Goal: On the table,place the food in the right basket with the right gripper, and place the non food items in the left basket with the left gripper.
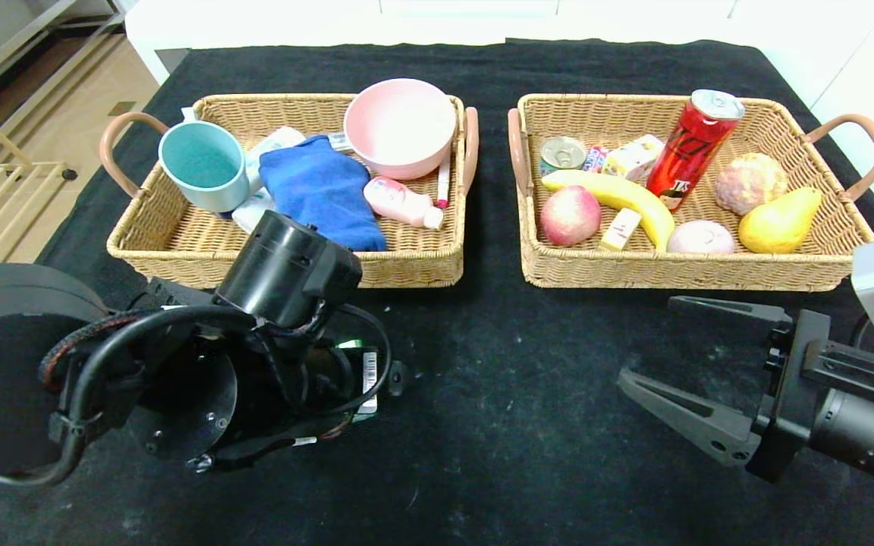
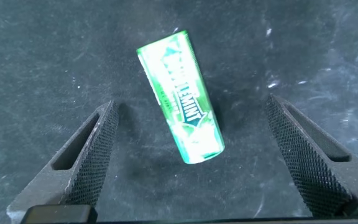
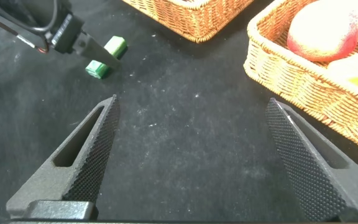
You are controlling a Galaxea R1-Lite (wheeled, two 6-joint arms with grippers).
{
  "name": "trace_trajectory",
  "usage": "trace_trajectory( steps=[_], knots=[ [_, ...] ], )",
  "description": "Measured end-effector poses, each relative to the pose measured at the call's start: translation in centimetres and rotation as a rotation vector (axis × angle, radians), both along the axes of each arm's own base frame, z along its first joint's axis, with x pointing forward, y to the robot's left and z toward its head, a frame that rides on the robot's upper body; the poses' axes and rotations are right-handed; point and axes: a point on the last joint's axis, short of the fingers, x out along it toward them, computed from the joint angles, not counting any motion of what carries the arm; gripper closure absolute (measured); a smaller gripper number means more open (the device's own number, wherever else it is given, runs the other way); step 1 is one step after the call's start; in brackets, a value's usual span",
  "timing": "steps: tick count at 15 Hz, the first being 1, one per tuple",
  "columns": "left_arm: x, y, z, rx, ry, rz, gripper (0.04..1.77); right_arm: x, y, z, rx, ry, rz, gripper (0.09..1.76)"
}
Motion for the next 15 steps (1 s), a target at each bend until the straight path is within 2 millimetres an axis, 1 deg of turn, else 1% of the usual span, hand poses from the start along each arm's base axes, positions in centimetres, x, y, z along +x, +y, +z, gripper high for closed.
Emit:
trace_trajectory(
  steps=[5,6,8,9,12,13,14,15],
  knots=[
    [0.29,-0.1,-0.47,0.01,0.013,0.004,0.1,0.0,-0.01,-0.06,-0.003,0.002,-0.005,0.14],
    [0.34,-0.06,-0.53,0.011,0.014,0.006,0.18,0.01,-0.03,-0.09,-0.004,0.002,-0.013,0.14],
    [0.43,0.04,-0.65,0.013,0.017,0.01,0.53,0.06,0.01,-0.18,-0.006,0.005,-0.015,0.14],
    [0.45,0.08,-0.75,0.014,0.02,0.012,0.67,0.07,0.05,-0.22,-0.007,0.006,-0.014,0.14],
    [0.51,0.18,-0.71,0.018,0.018,0.015,1.0,0.09,0.14,-0.31,-0.009,0.01,-0.011,0.14],
    [0.52,0.2,-0.71,0.018,0.017,0.016,1.2,0.09,0.15,-0.32,-0.009,0.01,-0.011,0.14],
    [0.52,0.2,-0.74,0.018,0.018,0.016,1.27,0.09,0.15,-0.32,-0.009,0.009,-0.01,0.14],
    [0.51,0.21,-0.77,0.018,0.019,0.016,1.27,0.09,0.16,-0.32,-0.009,0.01,-0.009,0.14]
  ],
)
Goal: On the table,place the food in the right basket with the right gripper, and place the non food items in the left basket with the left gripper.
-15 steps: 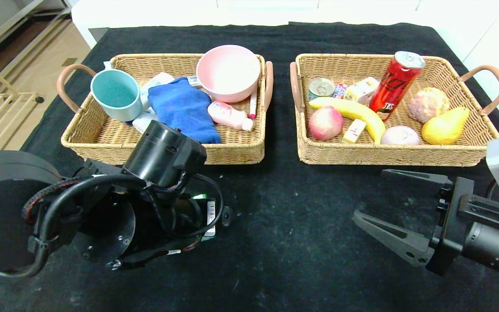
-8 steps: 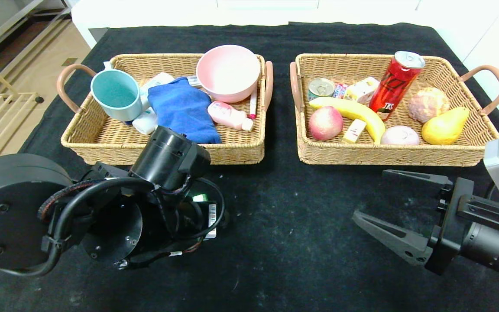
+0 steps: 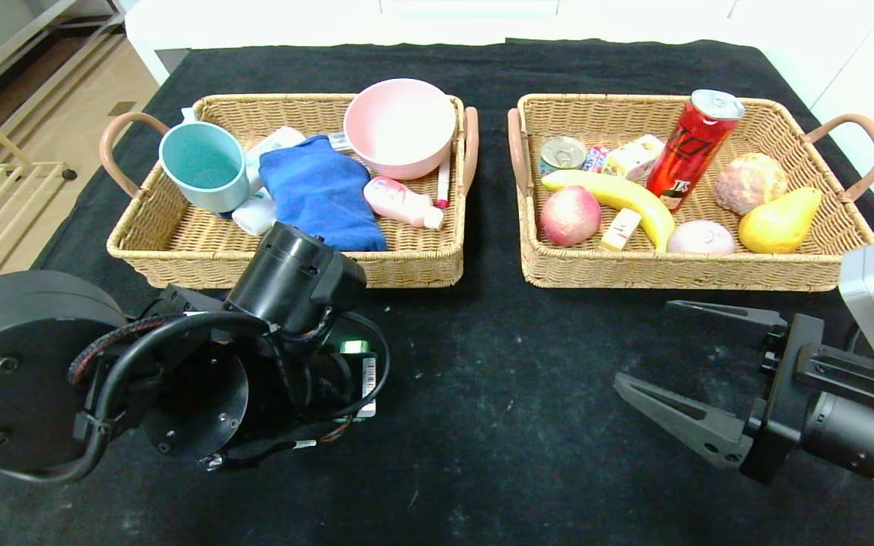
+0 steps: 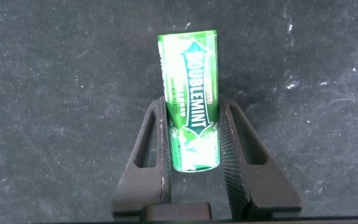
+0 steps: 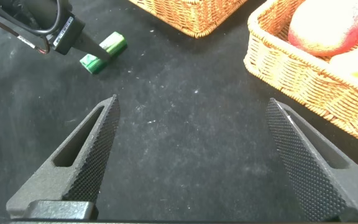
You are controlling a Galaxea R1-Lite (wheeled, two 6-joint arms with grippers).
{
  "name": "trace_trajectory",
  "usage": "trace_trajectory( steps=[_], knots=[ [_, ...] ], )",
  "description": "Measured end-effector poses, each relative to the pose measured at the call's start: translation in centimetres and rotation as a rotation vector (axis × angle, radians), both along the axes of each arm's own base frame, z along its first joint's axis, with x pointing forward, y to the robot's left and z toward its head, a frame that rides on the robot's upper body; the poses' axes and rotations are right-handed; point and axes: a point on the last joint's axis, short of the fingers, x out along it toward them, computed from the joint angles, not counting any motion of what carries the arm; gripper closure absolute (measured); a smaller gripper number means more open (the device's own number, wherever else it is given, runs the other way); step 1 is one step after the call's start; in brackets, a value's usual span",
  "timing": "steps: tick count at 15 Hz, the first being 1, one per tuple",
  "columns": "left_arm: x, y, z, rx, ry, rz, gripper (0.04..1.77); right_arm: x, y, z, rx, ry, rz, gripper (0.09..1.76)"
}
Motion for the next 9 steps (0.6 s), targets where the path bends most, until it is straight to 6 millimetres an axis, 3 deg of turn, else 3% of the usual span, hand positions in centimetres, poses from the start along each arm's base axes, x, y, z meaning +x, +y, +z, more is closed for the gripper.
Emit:
trace_trajectory(
  steps=[9],
  knots=[
    [-0.01,-0.05,-0.06,0.006,0.001,0.0,1.27,0.05,0.06,-0.13,-0.003,0.005,0.001,0.14]
  ],
)
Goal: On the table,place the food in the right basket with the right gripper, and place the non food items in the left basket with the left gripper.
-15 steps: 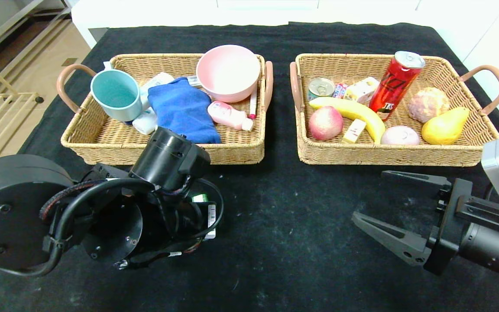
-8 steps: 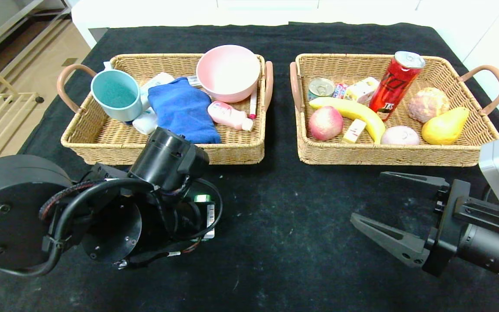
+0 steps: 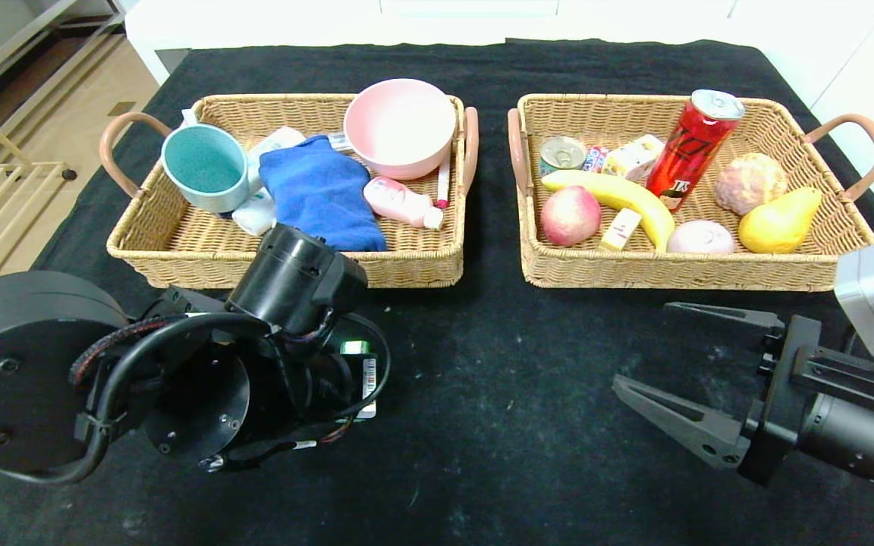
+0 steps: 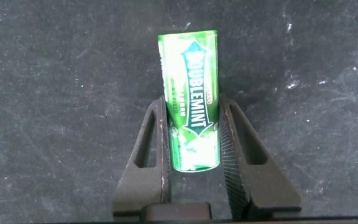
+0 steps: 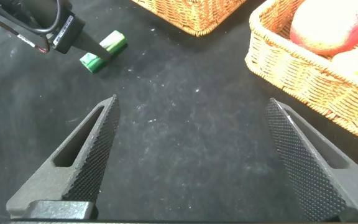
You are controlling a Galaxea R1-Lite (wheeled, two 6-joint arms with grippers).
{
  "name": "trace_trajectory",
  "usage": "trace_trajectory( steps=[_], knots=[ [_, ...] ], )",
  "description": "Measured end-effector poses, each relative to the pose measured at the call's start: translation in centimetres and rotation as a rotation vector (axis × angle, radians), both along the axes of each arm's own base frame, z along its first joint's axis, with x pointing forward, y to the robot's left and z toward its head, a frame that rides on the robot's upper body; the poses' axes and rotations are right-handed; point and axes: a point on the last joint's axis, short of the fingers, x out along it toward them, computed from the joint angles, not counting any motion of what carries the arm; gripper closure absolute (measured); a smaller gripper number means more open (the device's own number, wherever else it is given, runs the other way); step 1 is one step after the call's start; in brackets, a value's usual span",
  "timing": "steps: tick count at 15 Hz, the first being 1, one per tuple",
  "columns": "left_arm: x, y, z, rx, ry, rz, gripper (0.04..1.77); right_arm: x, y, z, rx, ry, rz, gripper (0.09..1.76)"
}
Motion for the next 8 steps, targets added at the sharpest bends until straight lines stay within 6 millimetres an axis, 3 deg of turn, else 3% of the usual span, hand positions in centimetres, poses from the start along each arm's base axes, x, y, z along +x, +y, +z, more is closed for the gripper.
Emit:
trace_trajectory(
  steps=[4,8],
  knots=[
    [-0.4,0.2,1.0,-0.012,-0.026,-0.014,1.27,0.1,0.0,0.1,0.003,-0.001,-0.001,0.14],
    [-2.3,-0.5,2.7,-0.114,-0.046,-0.145,1.27,-0.2,-0.2,0.6,0.014,-0.012,-0.004,0.14]
  ],
)
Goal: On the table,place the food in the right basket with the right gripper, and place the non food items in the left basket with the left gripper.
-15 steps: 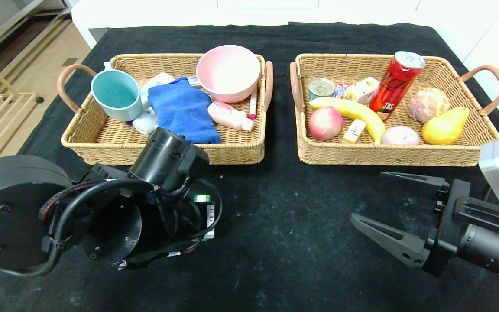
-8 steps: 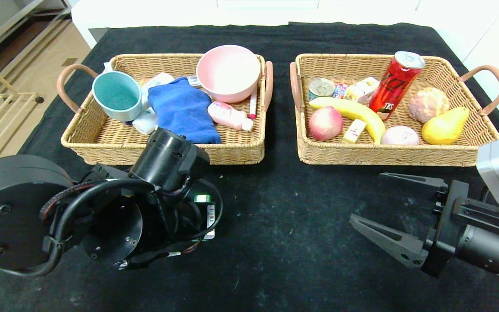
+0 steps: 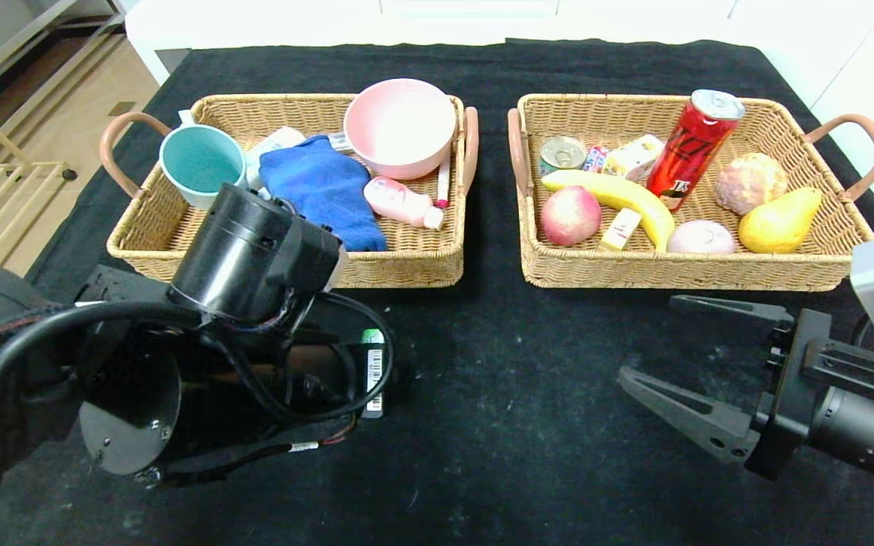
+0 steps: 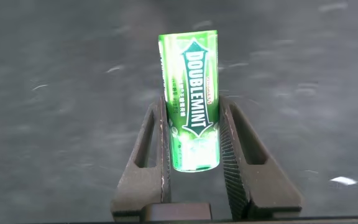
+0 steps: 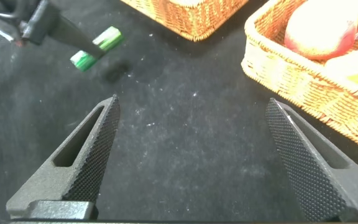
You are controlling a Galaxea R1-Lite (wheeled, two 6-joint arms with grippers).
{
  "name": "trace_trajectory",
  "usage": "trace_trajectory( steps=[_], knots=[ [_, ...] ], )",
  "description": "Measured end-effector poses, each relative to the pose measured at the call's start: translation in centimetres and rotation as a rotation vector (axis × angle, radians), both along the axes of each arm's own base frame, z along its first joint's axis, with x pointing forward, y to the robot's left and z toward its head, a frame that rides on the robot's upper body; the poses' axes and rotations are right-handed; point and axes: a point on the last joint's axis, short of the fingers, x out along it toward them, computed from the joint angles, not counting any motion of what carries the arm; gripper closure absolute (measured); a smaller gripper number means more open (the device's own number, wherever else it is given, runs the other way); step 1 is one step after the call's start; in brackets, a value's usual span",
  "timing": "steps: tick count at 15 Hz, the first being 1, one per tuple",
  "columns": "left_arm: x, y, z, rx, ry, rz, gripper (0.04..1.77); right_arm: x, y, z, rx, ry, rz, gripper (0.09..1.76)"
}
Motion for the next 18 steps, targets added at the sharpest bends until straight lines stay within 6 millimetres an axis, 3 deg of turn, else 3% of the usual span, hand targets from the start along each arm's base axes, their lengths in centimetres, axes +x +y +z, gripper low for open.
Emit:
trace_trajectory(
  steps=[3,7,10,18],
  knots=[
    [-0.9,-1.7,0.6,-0.061,-0.053,-0.078,1.27,-0.3,-0.2,0.5,0.011,-0.016,-0.002,0.14],
    [-1.4,-5.5,-0.2,-0.103,-0.095,-0.186,1.27,-0.6,-0.4,0.8,0.016,-0.025,-0.003,0.14],
    [-1.1,-7.8,-0.8,-0.102,-0.128,-0.258,1.27,-0.7,-0.7,1.2,0.013,-0.021,-0.012,0.14],
    [1.0,-11.7,-1.4,-0.104,-0.145,-0.304,1.27,-0.7,-1.0,1.8,0.026,-0.042,-0.028,0.14]
  ],
)
